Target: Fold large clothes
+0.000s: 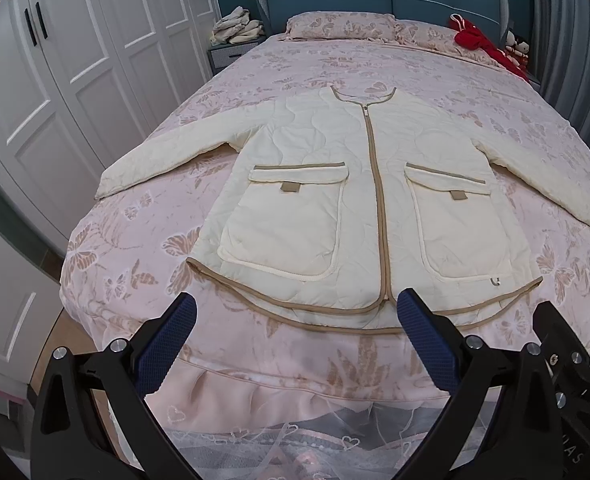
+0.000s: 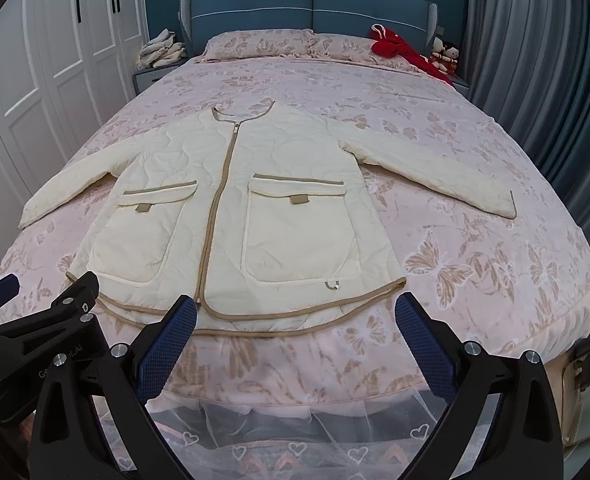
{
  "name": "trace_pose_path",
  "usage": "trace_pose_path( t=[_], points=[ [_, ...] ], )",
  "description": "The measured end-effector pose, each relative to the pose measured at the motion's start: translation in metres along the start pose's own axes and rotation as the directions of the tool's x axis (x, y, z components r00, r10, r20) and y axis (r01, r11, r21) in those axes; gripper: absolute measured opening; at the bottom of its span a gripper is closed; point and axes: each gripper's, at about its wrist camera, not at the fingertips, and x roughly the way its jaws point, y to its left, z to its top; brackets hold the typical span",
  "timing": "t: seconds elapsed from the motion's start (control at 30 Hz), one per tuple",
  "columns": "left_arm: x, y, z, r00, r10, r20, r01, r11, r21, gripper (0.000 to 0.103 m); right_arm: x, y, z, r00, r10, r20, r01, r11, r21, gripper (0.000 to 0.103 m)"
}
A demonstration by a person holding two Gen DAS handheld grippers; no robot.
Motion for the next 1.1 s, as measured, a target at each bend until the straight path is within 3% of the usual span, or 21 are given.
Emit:
trace_pose_path(
  t=[1.1],
  points=[
    [0.0021, -0.0005, -0.0003, 1.000, 0.000, -0.003, 0.000, 1.000, 0.000, 0.098, 0.0034, -0.0009, -0.0013, 1.000, 0.003, -0.005, -0.003, 1.000, 0.000, 0.098]
  ],
)
